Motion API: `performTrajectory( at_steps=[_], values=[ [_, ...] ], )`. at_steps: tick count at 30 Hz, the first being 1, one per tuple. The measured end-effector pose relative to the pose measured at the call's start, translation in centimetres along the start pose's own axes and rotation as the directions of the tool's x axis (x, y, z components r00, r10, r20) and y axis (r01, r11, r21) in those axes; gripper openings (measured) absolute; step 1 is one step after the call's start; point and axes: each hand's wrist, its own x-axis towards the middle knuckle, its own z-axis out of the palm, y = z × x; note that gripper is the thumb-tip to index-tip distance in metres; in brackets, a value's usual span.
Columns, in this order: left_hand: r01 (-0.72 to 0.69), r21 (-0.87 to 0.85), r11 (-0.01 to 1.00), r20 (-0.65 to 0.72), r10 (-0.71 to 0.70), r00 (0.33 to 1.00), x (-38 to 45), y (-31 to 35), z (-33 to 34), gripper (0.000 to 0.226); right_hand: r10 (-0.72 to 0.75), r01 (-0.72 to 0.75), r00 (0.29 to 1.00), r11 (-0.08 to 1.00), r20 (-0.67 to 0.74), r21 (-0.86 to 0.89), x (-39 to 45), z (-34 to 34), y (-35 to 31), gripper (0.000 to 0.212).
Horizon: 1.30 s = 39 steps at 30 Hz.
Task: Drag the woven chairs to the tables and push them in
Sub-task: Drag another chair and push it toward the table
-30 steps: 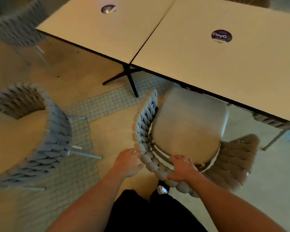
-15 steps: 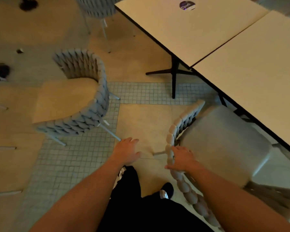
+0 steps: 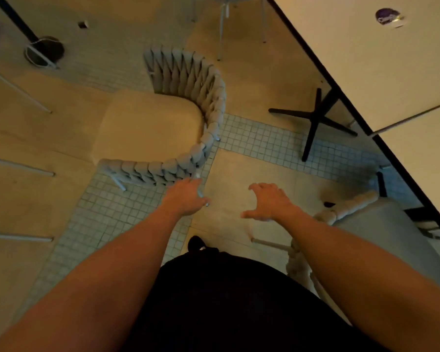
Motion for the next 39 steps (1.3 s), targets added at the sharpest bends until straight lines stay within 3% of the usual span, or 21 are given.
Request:
performTrajectory(
  at_steps=[10,21,26,31,36,39],
  values=[
    [0.155,-0.077,0.985,0.023,-0.154,0.988,3.0,-7.1,-4.0,0.078,-0.137,0.14,0.99,0.972,0.028,-0.191,9.4,-7.6,-6.8,0.097],
    [0.286,-0.155,0.945,0.041,-0.284,0.958,9.4,-7.4,-7.0,0.087,-0.291,0.339,0.94,0.834,0.176,-0.434,22.2,-16.7,-7.2,0.101],
    [0.397,-0.226,0.89,0.087,-0.387,0.918,12.9,-5.9,-6.7,0.089,-0.353,0.457,0.889,0.694,0.291,-0.556,27.9,-19.9,-7.2,0.096],
    [0.422,-0.303,0.854,0.157,-0.393,0.906,16.4,-4.2,-6.0,0.087,-0.354,0.546,0.837,0.553,0.416,-0.629,33.0,-21.2,-8.1,0.105],
    [0.422,-0.33,0.844,0.253,-0.352,0.901,19.5,-2.6,-5.2,0.084,-0.267,0.604,0.796,0.393,0.543,-0.693,38.1,-21.6,-8.1,0.106],
    [0.437,-0.264,0.86,0.256,-0.375,0.891,20.4,-1.8,-5.2,0.073,-0.209,0.614,0.789,0.265,0.577,-0.743,40.4,-21.5,-7.8,0.111]
  ],
)
